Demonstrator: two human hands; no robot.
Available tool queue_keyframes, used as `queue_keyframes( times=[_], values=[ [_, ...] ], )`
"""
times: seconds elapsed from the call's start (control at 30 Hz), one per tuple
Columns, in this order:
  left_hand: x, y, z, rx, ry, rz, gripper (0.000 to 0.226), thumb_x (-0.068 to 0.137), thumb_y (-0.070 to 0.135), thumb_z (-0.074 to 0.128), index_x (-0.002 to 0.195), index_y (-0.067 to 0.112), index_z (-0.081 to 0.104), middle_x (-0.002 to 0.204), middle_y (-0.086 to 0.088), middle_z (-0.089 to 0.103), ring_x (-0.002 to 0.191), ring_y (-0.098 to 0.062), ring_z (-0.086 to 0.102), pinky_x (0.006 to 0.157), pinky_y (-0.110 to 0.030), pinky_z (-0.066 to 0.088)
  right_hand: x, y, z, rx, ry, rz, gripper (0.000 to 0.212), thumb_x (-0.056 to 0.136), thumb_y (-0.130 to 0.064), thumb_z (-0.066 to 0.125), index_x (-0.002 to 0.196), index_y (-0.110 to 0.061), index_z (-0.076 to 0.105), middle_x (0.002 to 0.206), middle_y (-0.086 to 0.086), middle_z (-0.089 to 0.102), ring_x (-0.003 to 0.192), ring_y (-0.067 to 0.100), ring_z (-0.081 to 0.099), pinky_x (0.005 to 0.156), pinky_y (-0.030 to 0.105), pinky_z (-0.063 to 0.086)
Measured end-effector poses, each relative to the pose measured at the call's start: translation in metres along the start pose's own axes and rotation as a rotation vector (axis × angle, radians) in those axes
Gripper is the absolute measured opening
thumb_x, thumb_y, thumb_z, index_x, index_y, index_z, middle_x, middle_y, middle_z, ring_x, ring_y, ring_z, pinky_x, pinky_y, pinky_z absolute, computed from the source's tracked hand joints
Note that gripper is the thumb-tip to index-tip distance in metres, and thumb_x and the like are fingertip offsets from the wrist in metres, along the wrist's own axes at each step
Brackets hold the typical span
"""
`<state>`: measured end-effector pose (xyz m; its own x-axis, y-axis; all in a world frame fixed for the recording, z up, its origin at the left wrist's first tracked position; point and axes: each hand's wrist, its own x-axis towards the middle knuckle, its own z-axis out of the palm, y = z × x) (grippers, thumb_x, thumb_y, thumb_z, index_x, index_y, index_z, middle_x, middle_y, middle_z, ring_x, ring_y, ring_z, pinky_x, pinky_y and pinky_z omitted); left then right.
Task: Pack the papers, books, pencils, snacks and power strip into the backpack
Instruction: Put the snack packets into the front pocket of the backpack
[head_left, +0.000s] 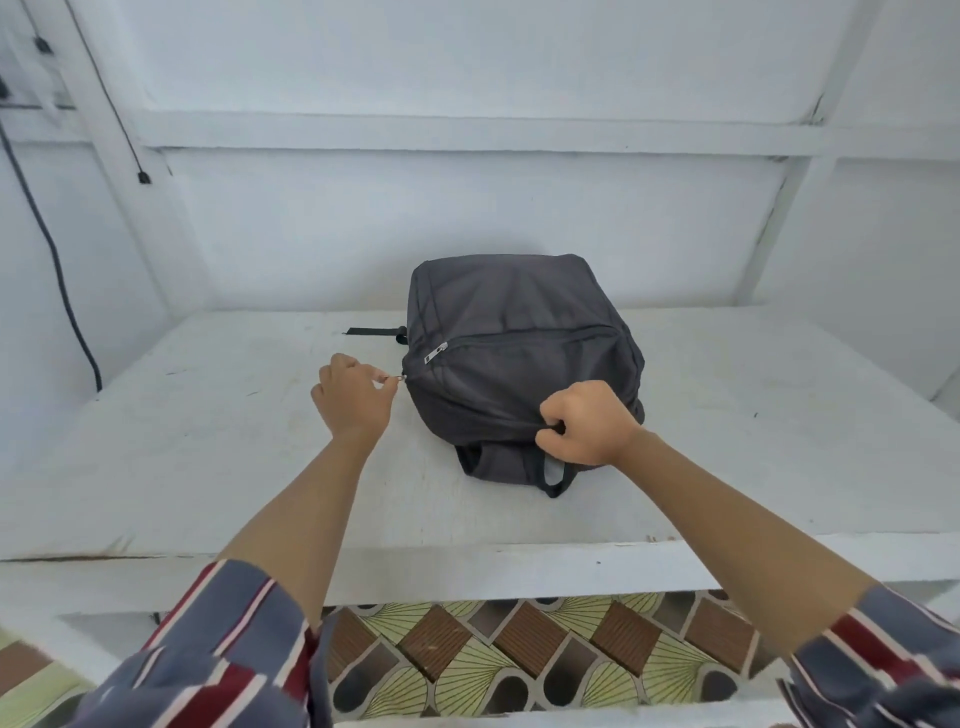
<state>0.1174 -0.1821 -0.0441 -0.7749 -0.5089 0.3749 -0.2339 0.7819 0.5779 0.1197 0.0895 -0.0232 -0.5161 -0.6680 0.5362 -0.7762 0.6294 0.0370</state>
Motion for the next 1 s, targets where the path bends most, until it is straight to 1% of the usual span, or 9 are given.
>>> queue_keyframes(
  times=[0.17, 0.27, 0.43, 0.53, 0.67, 0.77, 0.83, 0.93, 1.0],
  values=[
    [0.018, 0.005, 0.017, 0.01, -0.004, -0.05, 0.021, 0.089, 0.029, 0.06, 0.099, 0.013, 0.071, 0.118, -0.009, 0.052, 0.113, -0.027, 0.045, 0.094, -0.037, 0.033, 0.009, 0.011, -0.001, 0.068, -0.143, -0.045, 0.029, 0.065, -0.036, 0.039, 0.047, -0.016, 0.027, 0.041, -0.005, 0.025, 0.041, 0.014, 0.021, 0.044, 0.02, 0.016],
    [0.025, 0.011, 0.022, 0.022, -0.005, -0.069, 0.023, 0.09, 0.03, 0.059, 0.102, 0.014, 0.07, 0.119, -0.01, 0.051, 0.114, -0.028, 0.045, 0.094, -0.038, 0.034, 0.014, 0.017, -0.006, 0.144, -0.205, 0.003, 0.035, 0.068, -0.042, 0.036, 0.047, -0.014, 0.037, 0.043, -0.003, 0.037, 0.043, 0.013, 0.03, 0.048, 0.021, 0.026],
    [0.035, 0.013, 0.026, 0.056, -0.062, -0.059, 0.023, 0.09, 0.03, 0.059, 0.105, 0.015, 0.068, 0.121, -0.011, 0.05, 0.116, -0.029, 0.045, 0.095, -0.039, 0.033, 0.019, 0.032, -0.009, 0.141, -0.082, 0.074, 0.044, 0.076, -0.045, 0.038, 0.059, -0.011, 0.06, 0.059, -0.002, 0.057, 0.054, 0.014, 0.05, 0.056, 0.018, 0.032],
    [0.042, 0.014, 0.026, -0.012, -0.116, -0.036, 0.021, 0.089, 0.024, 0.059, 0.106, 0.016, 0.067, 0.121, -0.012, 0.051, 0.112, -0.031, 0.05, 0.093, -0.039, 0.037, 0.022, 0.041, -0.01, 0.13, -0.024, 0.069, 0.04, 0.08, -0.043, 0.041, 0.068, -0.015, 0.067, 0.07, -0.003, 0.062, 0.058, 0.016, 0.056, 0.059, 0.023, 0.039],
    [0.038, 0.016, 0.022, -0.226, -0.138, 0.111, 0.037, 0.085, 0.007, 0.054, 0.12, 0.016, 0.059, 0.124, -0.012, 0.05, 0.112, -0.028, 0.051, 0.093, -0.037, 0.042, 0.019, 0.05, -0.018, 0.114, 0.006, 0.053, 0.035, 0.08, -0.037, 0.044, 0.08, -0.015, 0.071, 0.088, -0.001, 0.066, 0.075, 0.018, 0.062, 0.067, 0.024, 0.045],
    [0.028, 0.022, 0.012, -0.316, -0.108, 0.357, 0.046, 0.084, -0.005, 0.046, 0.125, 0.013, 0.054, 0.125, -0.009, 0.05, 0.109, -0.021, 0.051, 0.088, -0.028, 0.041, 0.013, 0.061, -0.024, 0.044, 0.071, 0.051, 0.034, 0.082, -0.032, 0.046, 0.092, -0.013, 0.073, 0.103, 0.004, 0.067, 0.086, 0.022, 0.064, 0.075, 0.03, 0.048],
    [0.019, 0.022, 0.006, -0.293, -0.065, 0.51, 0.05, 0.081, -0.012, 0.043, 0.125, 0.009, 0.054, 0.125, -0.012, 0.048, 0.104, -0.02, 0.051, 0.084, -0.027, 0.043, 0.007, 0.074, -0.027, 0.017, 0.13, 0.088, 0.035, 0.084, -0.026, 0.045, 0.101, -0.012, 0.071, 0.113, 0.008, 0.066, 0.096, 0.027, 0.064, 0.082, 0.036, 0.049],
    [0.002, 0.003, 0.011, -0.213, -0.068, 0.631, 0.067, 0.073, -0.025, 0.04, 0.133, 0.005, 0.047, 0.136, -0.02, 0.039, 0.116, -0.029, 0.047, 0.094, -0.034, 0.044, -0.009, 0.095, -0.026, -0.009, 0.185, 0.196, 0.04, 0.085, -0.014, 0.038, 0.115, -0.01, 0.065, 0.124, 0.013, 0.061, 0.105, 0.032, 0.061, 0.087, 0.042, 0.05],
    [-0.008, -0.014, 0.018, -0.162, -0.154, 0.579, 0.079, 0.072, -0.025, 0.047, 0.141, 0.011, 0.037, 0.147, -0.019, 0.026, 0.128, -0.034, 0.038, 0.102, -0.039, 0.038, -0.023, 0.105, -0.023, -0.019, 0.191, 0.308, 0.049, 0.081, 0.001, 0.041, 0.124, -0.011, 0.059, 0.131, 0.013, 0.056, 0.111, 0.034, 0.058, 0.088, 0.044, 0.049]
  ],
)
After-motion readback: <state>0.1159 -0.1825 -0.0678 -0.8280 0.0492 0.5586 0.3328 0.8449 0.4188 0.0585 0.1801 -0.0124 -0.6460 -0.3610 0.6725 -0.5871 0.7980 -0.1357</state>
